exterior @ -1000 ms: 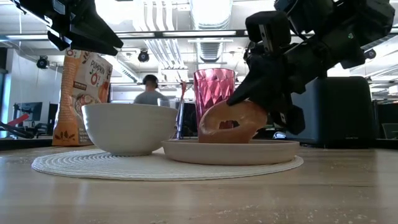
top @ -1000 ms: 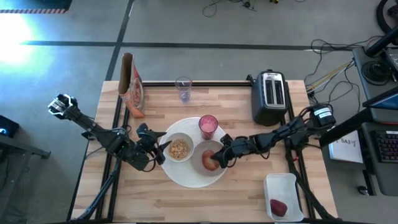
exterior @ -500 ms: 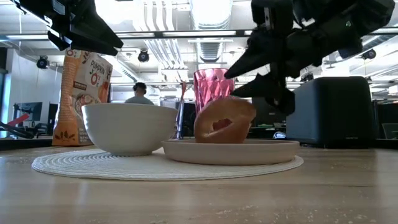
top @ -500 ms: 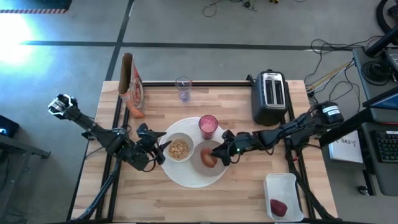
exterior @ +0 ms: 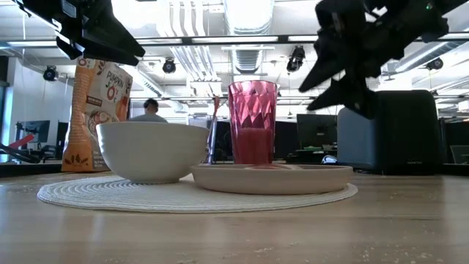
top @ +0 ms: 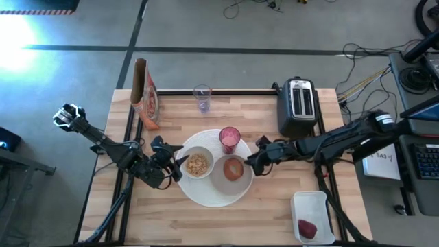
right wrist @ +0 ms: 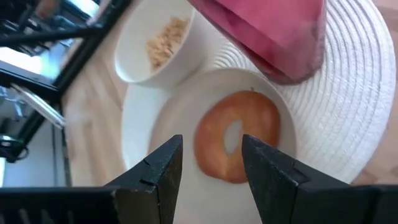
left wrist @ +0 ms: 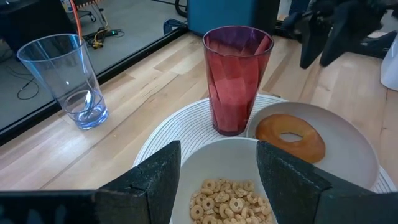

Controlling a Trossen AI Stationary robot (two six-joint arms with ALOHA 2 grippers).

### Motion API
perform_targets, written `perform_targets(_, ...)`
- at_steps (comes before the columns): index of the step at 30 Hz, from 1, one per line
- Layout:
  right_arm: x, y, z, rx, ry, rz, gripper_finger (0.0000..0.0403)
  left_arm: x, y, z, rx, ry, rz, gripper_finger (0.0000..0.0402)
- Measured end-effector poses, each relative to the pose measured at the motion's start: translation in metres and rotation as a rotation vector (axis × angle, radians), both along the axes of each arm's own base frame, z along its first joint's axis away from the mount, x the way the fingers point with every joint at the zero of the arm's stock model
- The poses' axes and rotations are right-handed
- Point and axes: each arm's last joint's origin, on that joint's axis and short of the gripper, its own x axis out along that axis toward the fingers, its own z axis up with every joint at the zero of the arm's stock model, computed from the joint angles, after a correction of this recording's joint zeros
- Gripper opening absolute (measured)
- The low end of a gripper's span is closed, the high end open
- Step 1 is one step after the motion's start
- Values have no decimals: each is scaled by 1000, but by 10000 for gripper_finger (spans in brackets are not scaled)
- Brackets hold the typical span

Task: Arrange a breakfast setting
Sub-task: Put the red apple on the white mat

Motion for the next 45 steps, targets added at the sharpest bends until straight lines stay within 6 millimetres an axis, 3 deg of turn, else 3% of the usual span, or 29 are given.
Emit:
perform_targets(9,0,0,13,17,-7,-10,149,0,0,0,-4,-7,0,194)
perform_targets(19,10,1,65,-141,118,76,132,1,0,1,-6,-9,1,194)
perform_targets(26,12,0,84,-211,194,37,133,1,0,2,9,2,-7,194)
perform_targets(31,19,1,93,-254,193,73,133,4,-3,14,38,5,-40,194)
perform_targets(38,30,1,99,-326,224,130,133,9,-4,46,96,71,-137,194)
perform_targets(45,36,-7,90,-349,315,131,130,25,14,74,169,248,-243,194)
